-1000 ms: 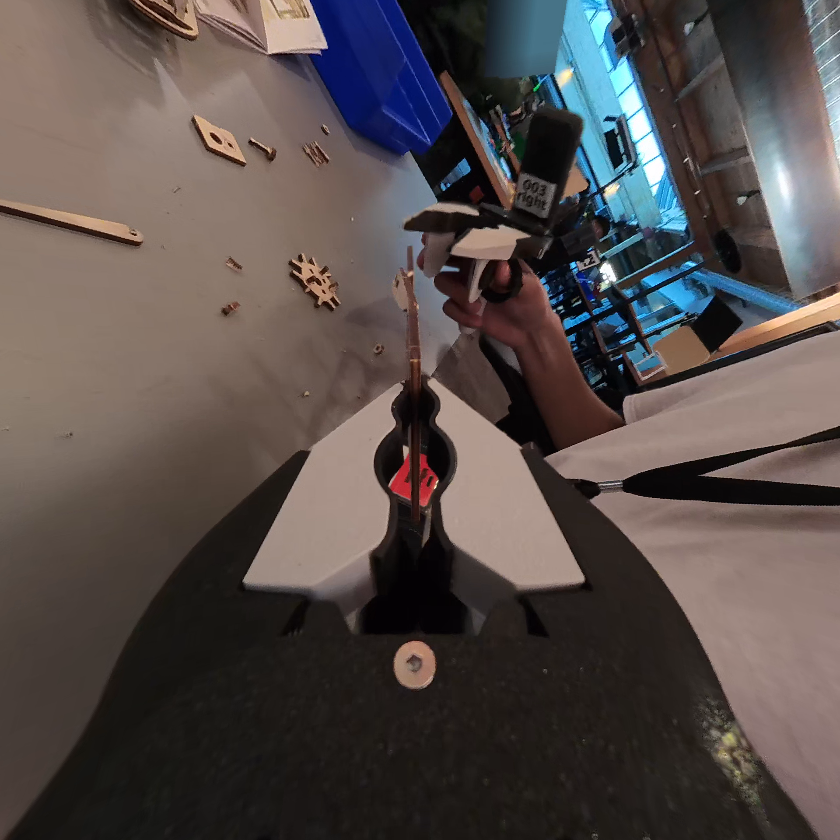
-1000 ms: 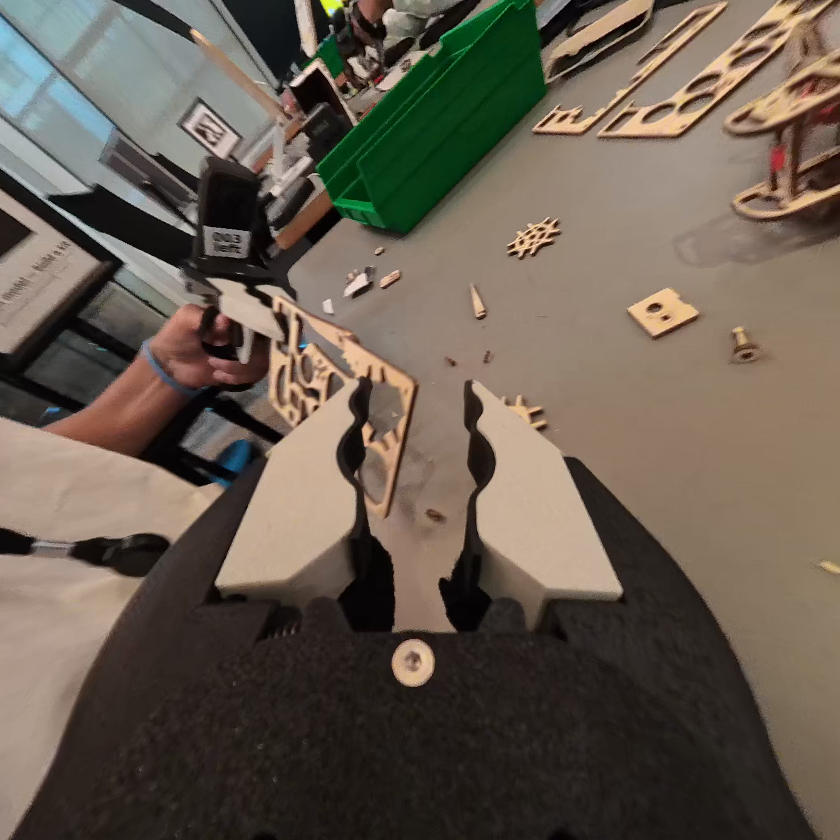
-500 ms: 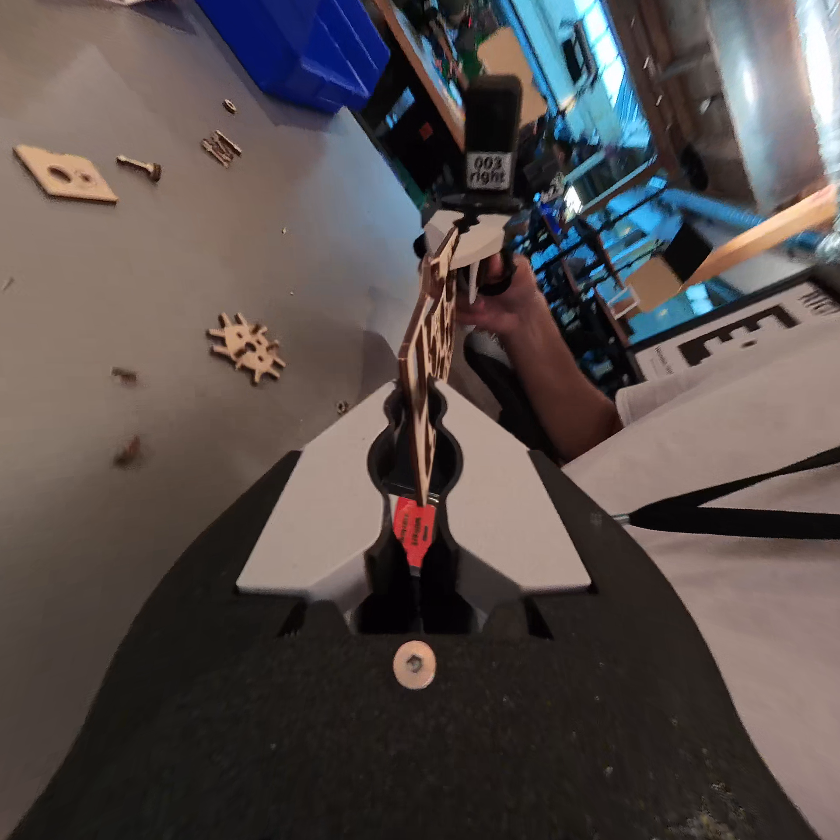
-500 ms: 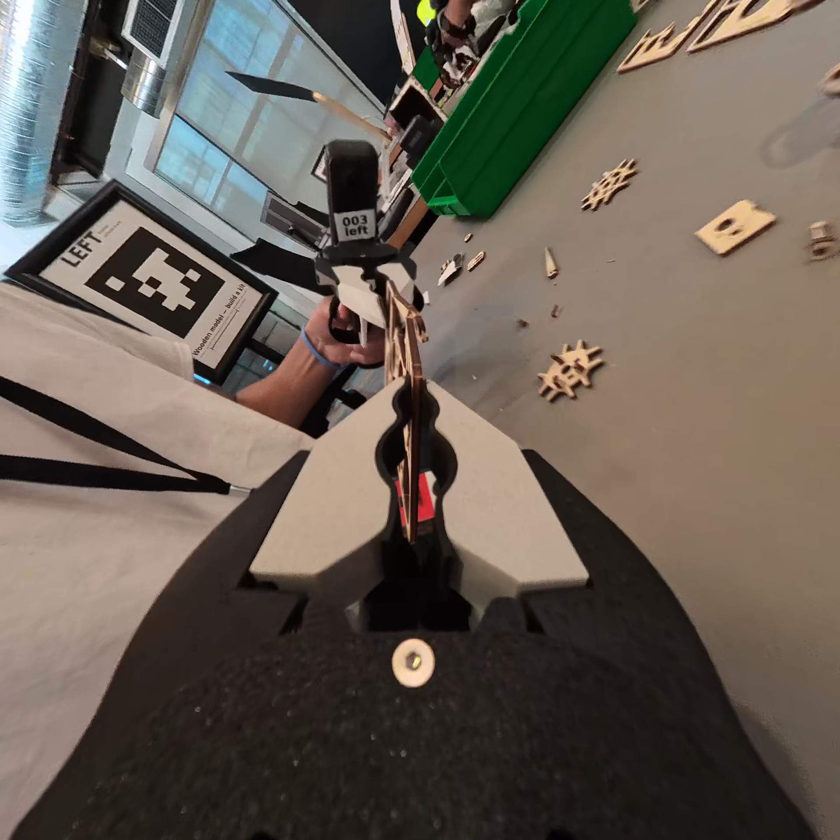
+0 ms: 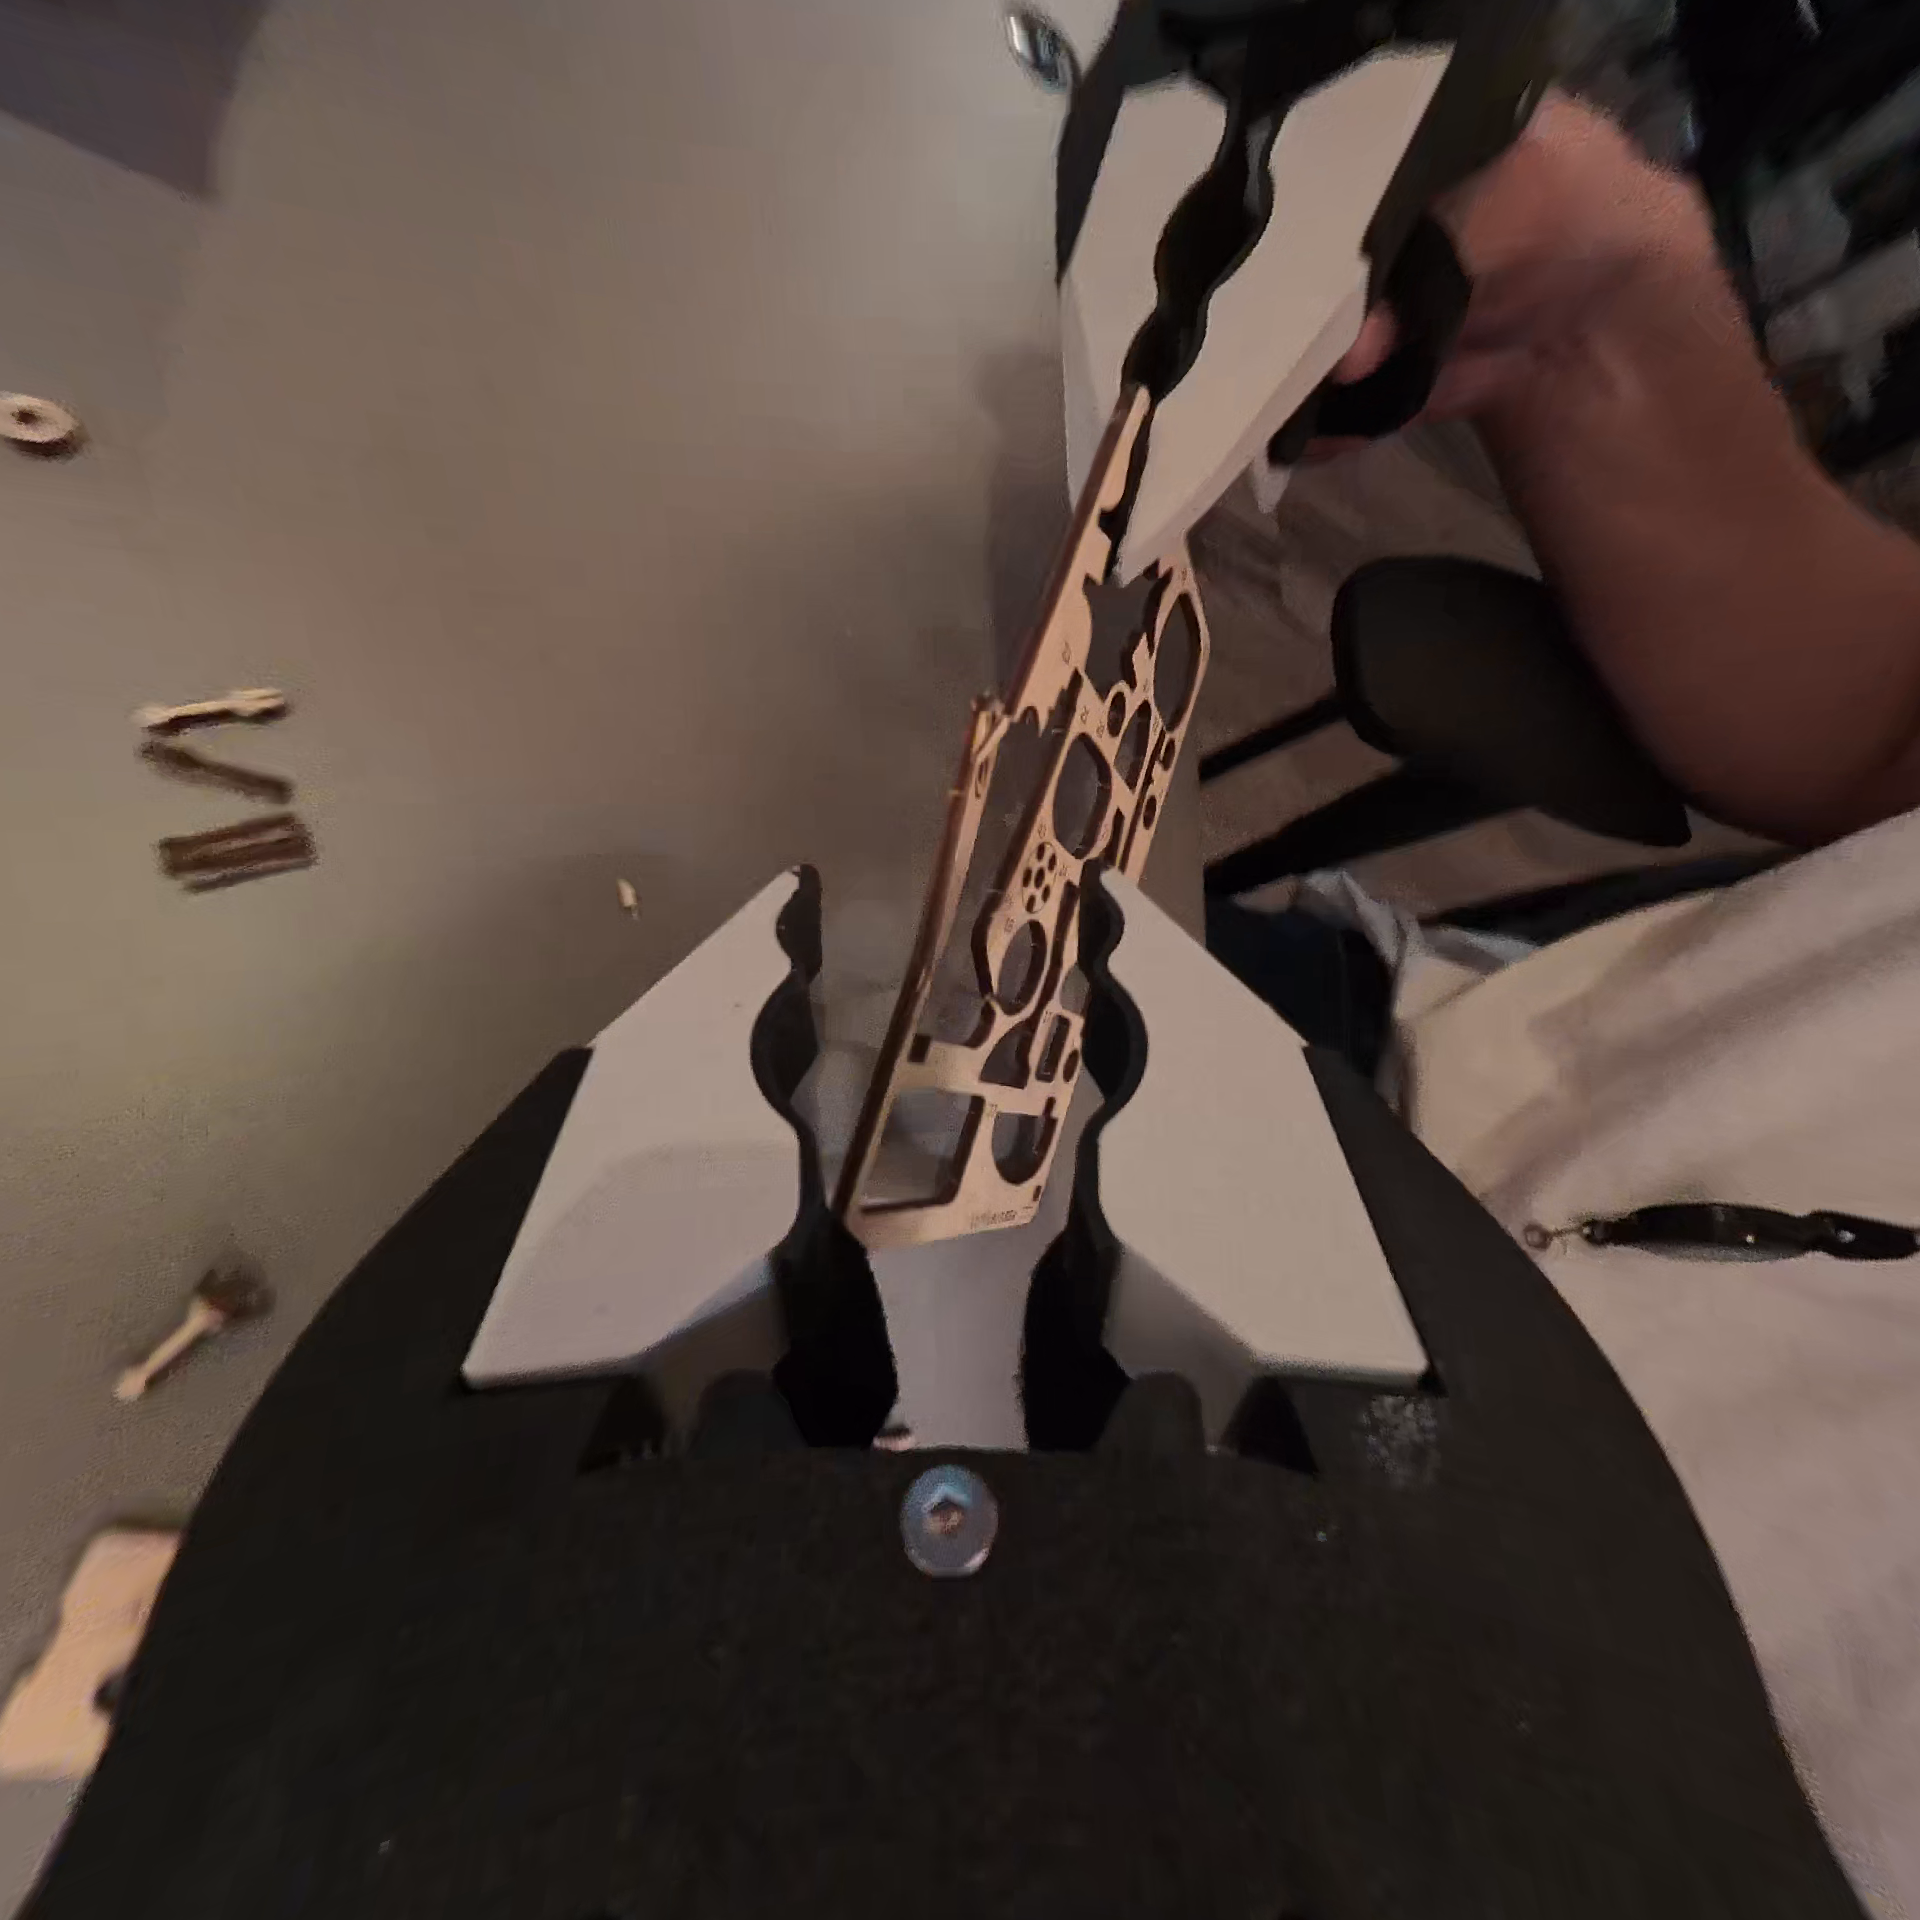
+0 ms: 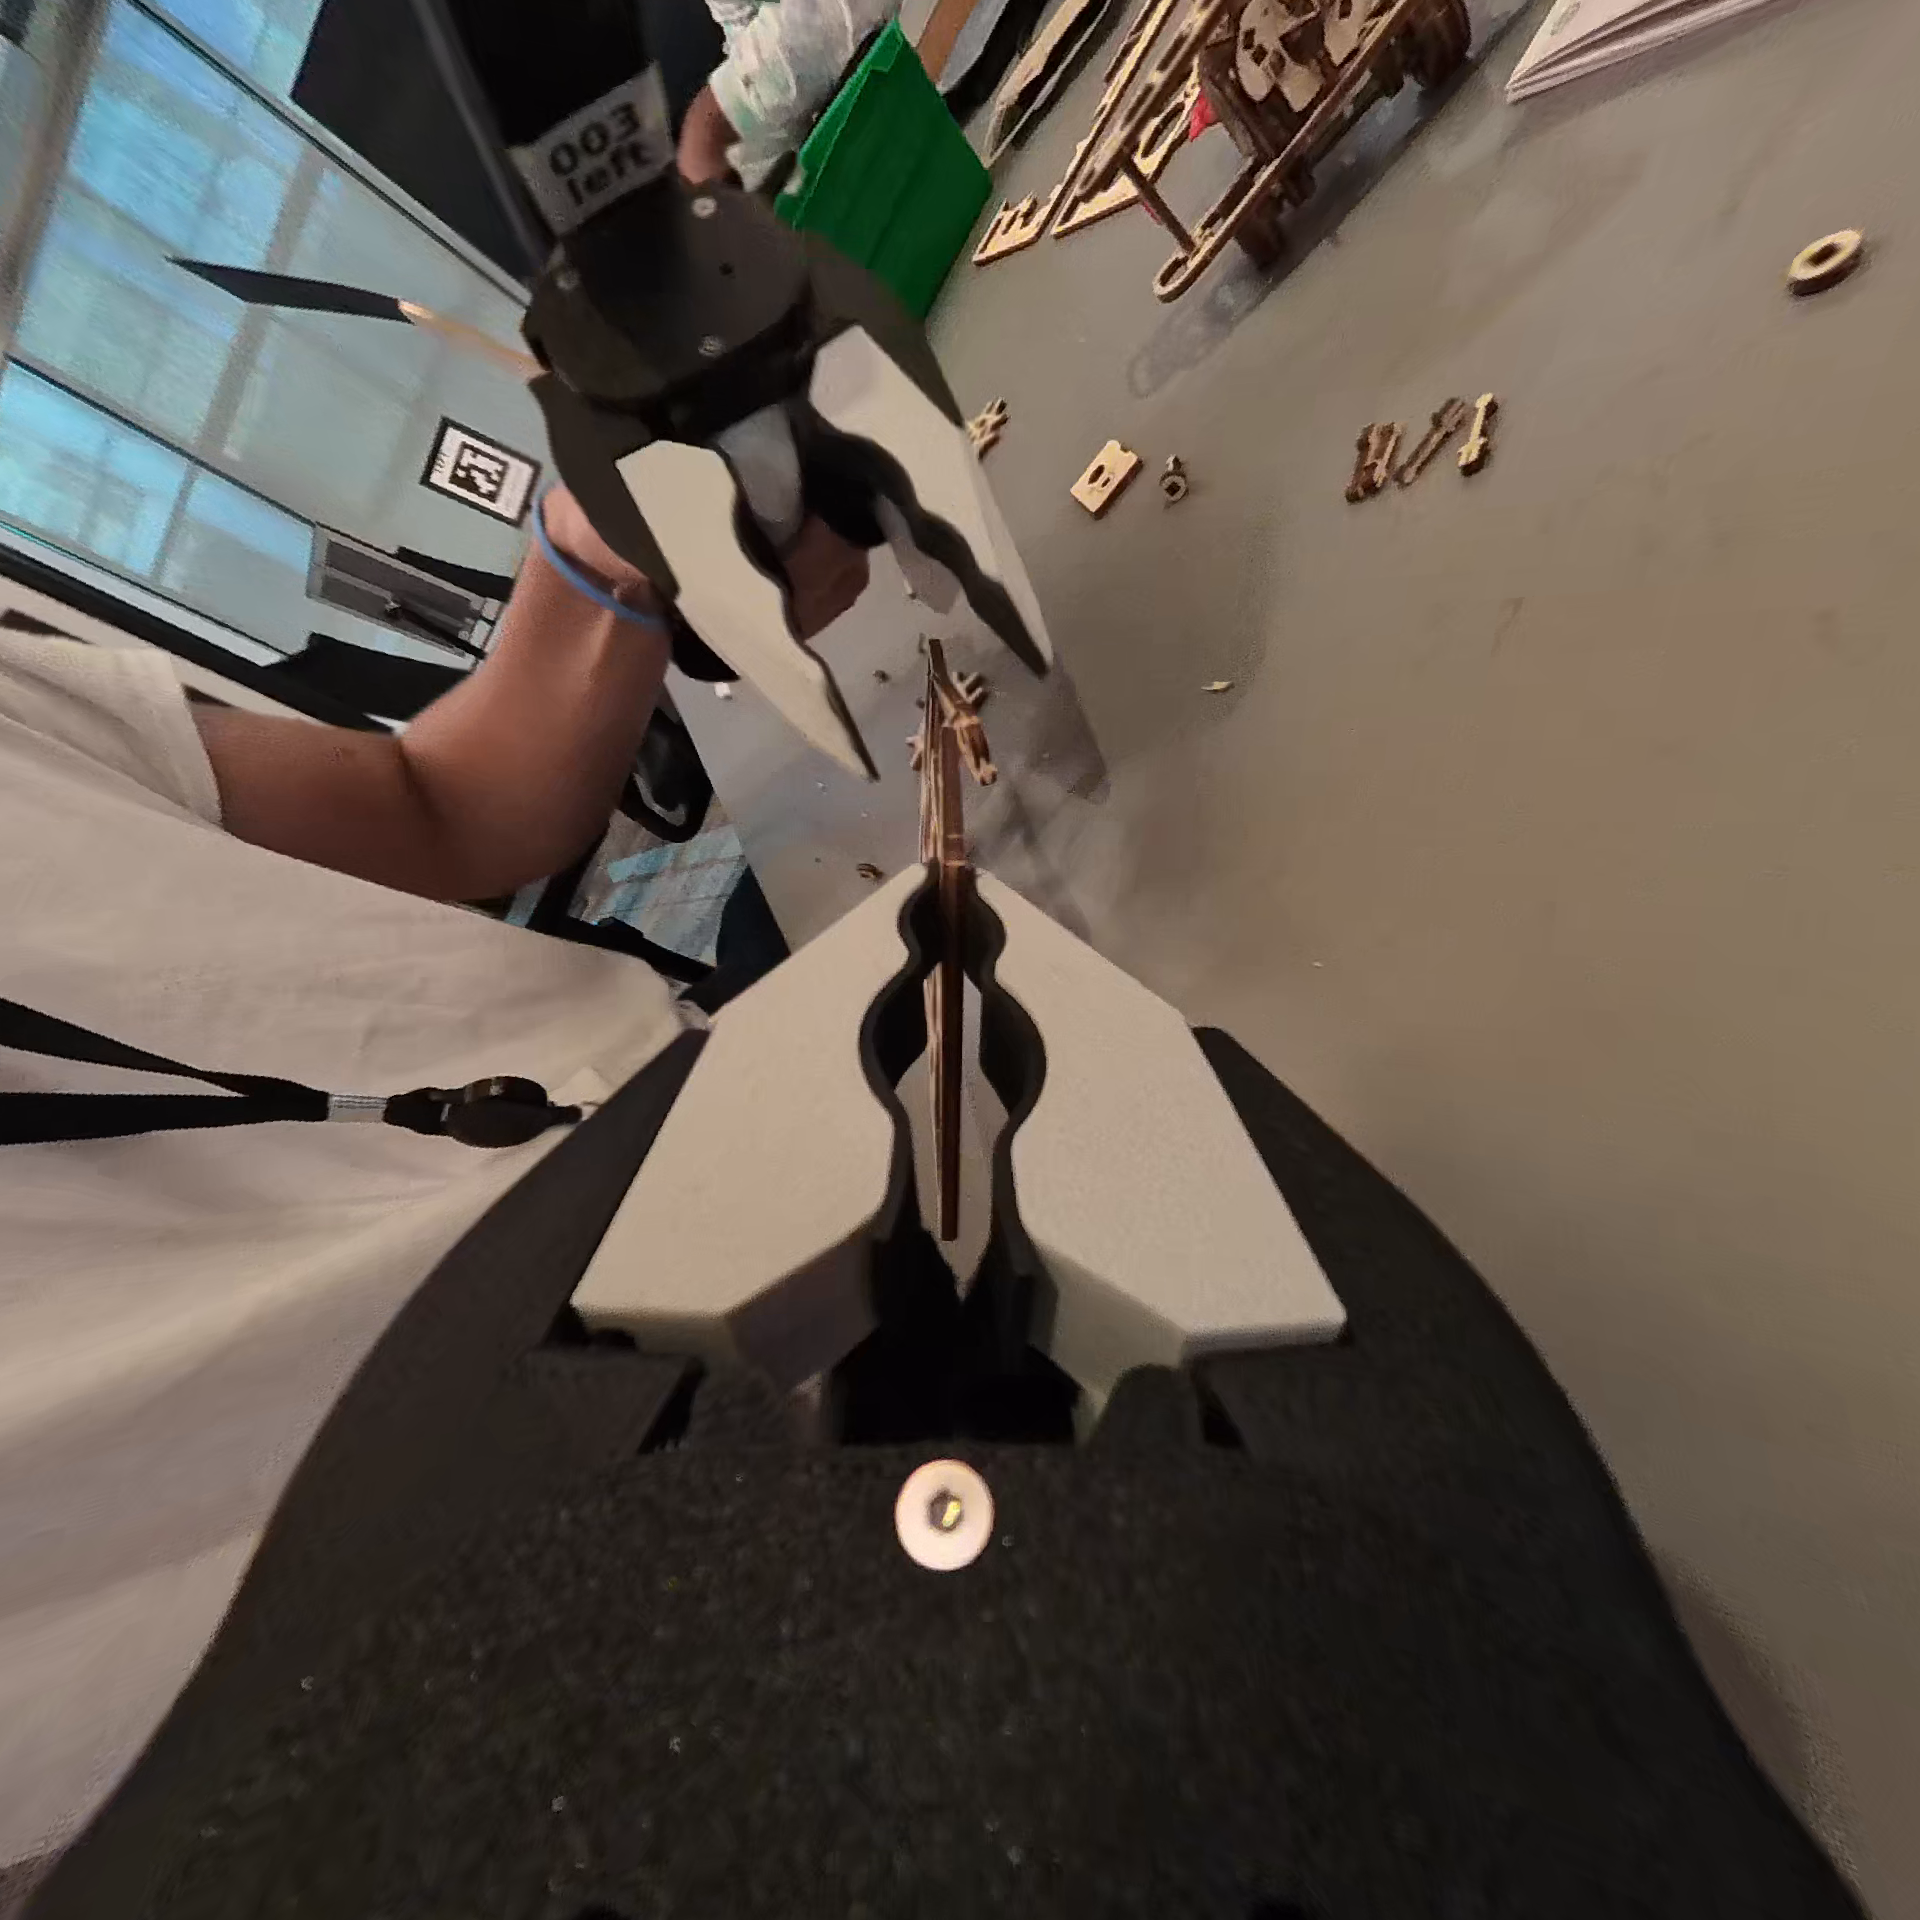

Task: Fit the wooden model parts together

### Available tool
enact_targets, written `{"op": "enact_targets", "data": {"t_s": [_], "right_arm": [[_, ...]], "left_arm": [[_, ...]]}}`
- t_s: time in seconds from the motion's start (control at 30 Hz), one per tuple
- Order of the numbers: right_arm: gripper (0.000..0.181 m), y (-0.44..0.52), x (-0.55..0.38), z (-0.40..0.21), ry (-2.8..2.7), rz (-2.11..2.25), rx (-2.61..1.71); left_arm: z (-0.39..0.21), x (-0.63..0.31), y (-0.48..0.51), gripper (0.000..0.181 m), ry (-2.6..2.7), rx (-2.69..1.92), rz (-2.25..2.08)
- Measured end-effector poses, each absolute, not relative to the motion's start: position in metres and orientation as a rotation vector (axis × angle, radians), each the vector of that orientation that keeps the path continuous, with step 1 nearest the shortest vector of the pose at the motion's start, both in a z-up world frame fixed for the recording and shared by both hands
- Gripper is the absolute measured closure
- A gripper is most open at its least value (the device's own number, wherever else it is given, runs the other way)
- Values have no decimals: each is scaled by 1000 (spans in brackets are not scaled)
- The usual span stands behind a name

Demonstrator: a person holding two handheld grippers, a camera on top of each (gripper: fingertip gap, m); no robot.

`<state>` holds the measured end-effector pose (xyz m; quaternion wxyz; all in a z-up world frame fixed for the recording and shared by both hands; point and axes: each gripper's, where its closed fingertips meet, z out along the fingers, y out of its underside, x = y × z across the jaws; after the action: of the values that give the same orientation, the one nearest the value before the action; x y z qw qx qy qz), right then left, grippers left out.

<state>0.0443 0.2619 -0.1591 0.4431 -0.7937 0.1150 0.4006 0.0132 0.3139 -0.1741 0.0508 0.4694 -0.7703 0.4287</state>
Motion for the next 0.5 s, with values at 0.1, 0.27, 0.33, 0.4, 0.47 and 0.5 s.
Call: {"op": "enact_targets", "data": {"t_s": [0.1,0.27,0.33,0.4,0.47,0.5], "right_arm": [[181,258,52,-165,277,940,-1999],[180,247,67,-176,290,891,-2031],[181,246,66,-175,291,918,-2027],[181,244,59,-176,261,945,-2040],[181,245,56,-180,237,930,-2068],[181,246,58,-182,250,915,-2078]], "left_arm": [[-193,18,298,153,-2323,1309,1168],[-179,34,288,175,-2117,1285,1325],[-173,42,291,178,-2012,1317,1401],[-171,43,292,179,-1969,1304,1426],[-177,36,292,181,-2048,1263,1368],[-180,36,293,181,-2112,1263,1351]]}}
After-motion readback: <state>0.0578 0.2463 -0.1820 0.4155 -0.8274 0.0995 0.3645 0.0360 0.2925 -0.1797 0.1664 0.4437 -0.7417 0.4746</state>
